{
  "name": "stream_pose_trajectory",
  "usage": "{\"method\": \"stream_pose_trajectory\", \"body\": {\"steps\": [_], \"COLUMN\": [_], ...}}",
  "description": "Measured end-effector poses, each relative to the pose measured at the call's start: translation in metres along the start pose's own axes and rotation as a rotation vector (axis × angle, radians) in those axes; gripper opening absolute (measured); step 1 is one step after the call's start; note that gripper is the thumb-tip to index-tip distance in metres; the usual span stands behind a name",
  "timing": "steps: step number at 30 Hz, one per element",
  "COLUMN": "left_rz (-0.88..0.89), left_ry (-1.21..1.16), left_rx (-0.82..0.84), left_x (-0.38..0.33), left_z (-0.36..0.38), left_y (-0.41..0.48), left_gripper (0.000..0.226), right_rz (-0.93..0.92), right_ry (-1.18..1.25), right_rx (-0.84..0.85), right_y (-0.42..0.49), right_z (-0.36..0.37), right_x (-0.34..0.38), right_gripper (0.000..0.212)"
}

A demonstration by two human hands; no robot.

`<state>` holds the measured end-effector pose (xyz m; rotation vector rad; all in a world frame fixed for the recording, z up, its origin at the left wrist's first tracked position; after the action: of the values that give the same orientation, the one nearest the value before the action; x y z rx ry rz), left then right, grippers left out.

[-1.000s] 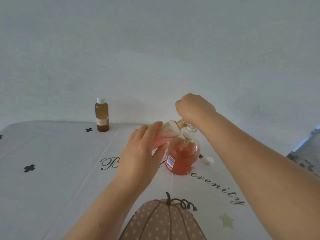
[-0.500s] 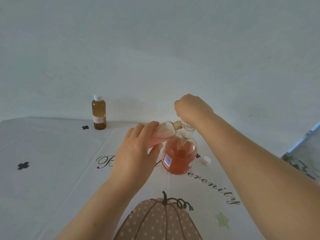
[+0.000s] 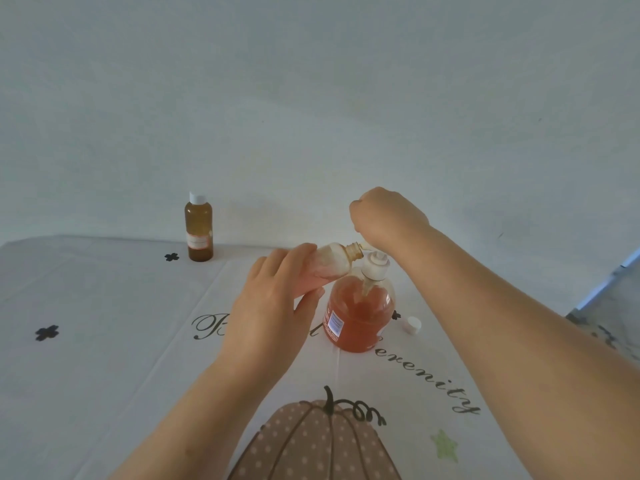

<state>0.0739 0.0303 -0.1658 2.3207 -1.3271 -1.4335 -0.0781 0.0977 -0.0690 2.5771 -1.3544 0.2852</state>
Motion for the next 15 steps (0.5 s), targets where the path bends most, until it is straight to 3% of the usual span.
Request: {"method": "stream_pose_trajectory", "body": {"steps": [15], "left_rz": [0.045], "left_ry": [0.016], "left_rx": [-0.039], "left_x": [-0.002], "left_z": [0.000], "left_y": [-0.001], "left_gripper": [0.056], "right_rz": [-0.014], "right_ry": [-0.007], "right_rx": [-0.007], "right_y": [0.000], "right_z": [0.009], "right_x": [-0.002], "right_gripper": [0.024]}}
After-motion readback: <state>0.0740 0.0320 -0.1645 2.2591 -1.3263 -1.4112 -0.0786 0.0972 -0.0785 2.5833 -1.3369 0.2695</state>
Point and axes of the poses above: each hand's wrist, its own y-axis towards the middle knuckle, its own z-axis out of the palm, x = y × z, the point moved 4 cm from there along y, towards the middle knuckle, and after that the axes turned 12 degrees about -z, right-handed, at the moved point
